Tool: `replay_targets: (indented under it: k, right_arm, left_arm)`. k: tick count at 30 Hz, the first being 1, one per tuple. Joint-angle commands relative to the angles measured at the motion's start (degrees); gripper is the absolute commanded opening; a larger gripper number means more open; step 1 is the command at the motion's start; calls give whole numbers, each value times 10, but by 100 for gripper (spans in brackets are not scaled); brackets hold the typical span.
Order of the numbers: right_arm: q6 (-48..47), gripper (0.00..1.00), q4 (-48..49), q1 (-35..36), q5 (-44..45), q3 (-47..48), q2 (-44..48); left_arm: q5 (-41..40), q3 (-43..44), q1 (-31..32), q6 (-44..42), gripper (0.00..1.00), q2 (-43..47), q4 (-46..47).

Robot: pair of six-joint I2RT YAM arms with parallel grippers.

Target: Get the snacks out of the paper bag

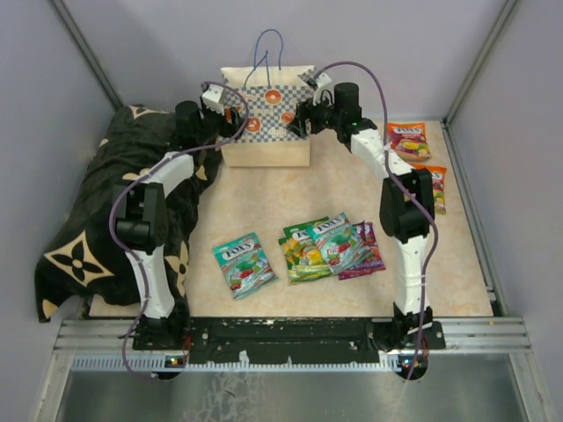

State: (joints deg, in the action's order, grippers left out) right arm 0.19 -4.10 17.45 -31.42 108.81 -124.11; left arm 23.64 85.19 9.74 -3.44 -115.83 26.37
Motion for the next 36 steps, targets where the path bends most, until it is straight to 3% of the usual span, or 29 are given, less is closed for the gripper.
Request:
replay_targets:
  k: [1,7,13,16,20,23,26,28,32,36]
  right_arm:
    - [-1,74,-46,-11,-15,129,-57]
    - [-12,78,-87,-13,-20,200,-80]
    - [-9,99,-146,-15,-17,177,-16]
    - [19,99,-145,-15,17,91,74]
    - [93,99,-108,-15,105,-116,241]
    - [180,99,-53,-15,202,-307,384]
    - [259,88,-5,-14,237,-488,499]
    - [270,77,-21,-14,240,-555,548]
    - [260,73,-79,-14,238,-623,611]
    - [268,66,-132,-15,229,-662,658]
  left_arm:
    - [-31,90,-6,-36,80,-41,-64]
    - [-41,108,-7,-52,80,-29,-80]
    - [-60,62,-7,-46,91,56,-100]
    - [-82,4,-7,-30,100,136,-100]
    - [-132,-141,-7,23,100,284,-95]
    - [-148,-271,-7,117,100,396,-76]
    - [-73,-422,5,236,100,479,8]
    - [-65,-470,53,255,92,496,26]
    - [-116,-447,211,218,86,443,-54]
    - [-70,-441,257,291,84,359,1]
